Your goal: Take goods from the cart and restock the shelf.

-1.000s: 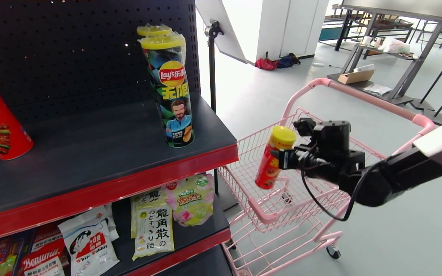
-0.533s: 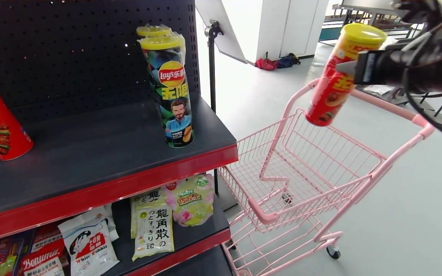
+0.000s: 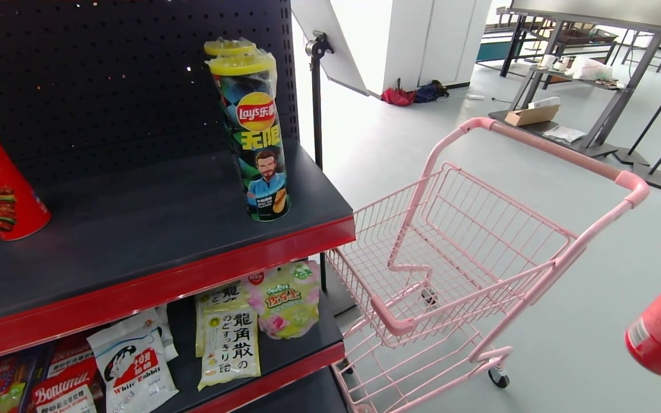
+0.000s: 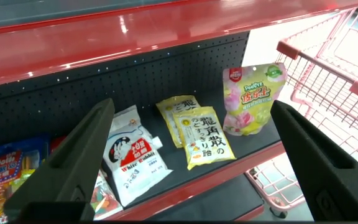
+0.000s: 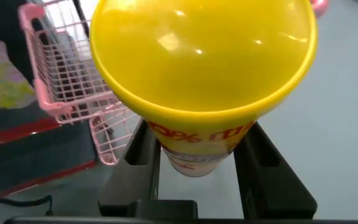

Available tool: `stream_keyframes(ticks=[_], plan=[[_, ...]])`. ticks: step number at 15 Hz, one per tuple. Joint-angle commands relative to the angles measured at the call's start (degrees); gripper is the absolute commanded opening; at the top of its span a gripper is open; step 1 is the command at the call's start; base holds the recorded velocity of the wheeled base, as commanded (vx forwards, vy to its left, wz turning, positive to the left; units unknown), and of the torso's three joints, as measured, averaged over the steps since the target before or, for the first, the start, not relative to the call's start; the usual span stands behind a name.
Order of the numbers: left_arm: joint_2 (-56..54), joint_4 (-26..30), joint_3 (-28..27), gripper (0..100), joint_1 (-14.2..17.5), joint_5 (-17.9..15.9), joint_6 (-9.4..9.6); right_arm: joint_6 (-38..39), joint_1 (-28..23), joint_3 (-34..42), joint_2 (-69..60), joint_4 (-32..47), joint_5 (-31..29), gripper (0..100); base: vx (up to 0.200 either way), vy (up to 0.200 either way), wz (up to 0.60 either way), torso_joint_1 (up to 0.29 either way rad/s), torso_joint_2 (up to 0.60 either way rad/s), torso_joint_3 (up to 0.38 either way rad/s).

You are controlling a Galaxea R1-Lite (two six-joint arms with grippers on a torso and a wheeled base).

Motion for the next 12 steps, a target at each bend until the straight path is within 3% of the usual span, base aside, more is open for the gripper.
stream_keyframes(ticks=[1,4,12], plan=[[0.05,-0.01,0.01,100,0.02,-0.08,0.04,-0.52,-3.34,4.21,-8.0,-0.1,-0.16,0,0.0,0.0,0.0,0.0,0.0,0.0],[0.05,-0.01,0.01,100,0.02,-0.34,0.04,-1.23,-3.16,3.77,-6.07,-0.45,0.01,0,0.0,0.0,0.0,0.067,-0.2,-0.127],[0.05,-0.01,0.01,100,0.02,-0.34,0.04,-2.55,-3.25,2.89,2.72,-8.62,1.77,0,0.0,0.0,0.0,0.198,-0.51,-0.313]])
